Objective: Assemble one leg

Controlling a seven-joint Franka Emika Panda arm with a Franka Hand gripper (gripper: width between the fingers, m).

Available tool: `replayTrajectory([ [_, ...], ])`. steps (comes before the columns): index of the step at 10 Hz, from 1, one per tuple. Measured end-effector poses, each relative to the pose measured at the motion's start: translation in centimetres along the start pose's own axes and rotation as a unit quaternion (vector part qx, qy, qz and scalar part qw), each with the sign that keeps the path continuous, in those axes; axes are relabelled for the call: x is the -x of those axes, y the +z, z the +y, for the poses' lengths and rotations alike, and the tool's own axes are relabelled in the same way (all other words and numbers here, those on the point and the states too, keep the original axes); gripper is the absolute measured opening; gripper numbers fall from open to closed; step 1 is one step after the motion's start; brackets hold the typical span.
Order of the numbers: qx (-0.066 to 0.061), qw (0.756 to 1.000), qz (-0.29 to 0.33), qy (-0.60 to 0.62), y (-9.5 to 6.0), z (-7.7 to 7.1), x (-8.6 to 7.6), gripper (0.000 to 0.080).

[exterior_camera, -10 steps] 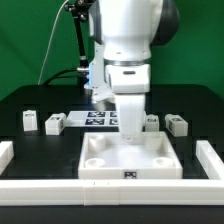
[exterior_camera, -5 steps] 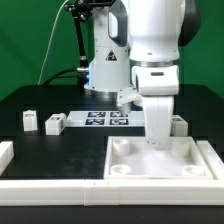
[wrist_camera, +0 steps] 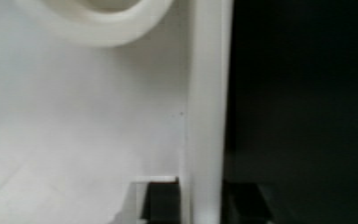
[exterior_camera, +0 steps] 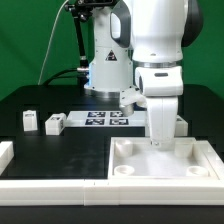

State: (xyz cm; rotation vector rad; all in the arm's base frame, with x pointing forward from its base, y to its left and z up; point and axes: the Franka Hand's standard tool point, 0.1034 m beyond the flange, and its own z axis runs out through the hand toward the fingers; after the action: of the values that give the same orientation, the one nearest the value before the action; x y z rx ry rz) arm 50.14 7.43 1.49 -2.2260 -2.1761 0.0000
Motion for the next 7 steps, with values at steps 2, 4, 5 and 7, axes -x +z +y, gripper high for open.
replayTrajectory([
  [2,0.000,1.000,0.000,0.000,0.00,0.00,0.02,0.0269],
  [4,0.000,1.000,0.000,0.000,0.01,0.00,0.04,0.0577],
  [5,0.000,1.000,0.000,0.000,0.01,0.00,0.05,0.0577],
  [7,0.000,1.000,0.000,0.001,0.01,0.00,0.07,0.0645],
])
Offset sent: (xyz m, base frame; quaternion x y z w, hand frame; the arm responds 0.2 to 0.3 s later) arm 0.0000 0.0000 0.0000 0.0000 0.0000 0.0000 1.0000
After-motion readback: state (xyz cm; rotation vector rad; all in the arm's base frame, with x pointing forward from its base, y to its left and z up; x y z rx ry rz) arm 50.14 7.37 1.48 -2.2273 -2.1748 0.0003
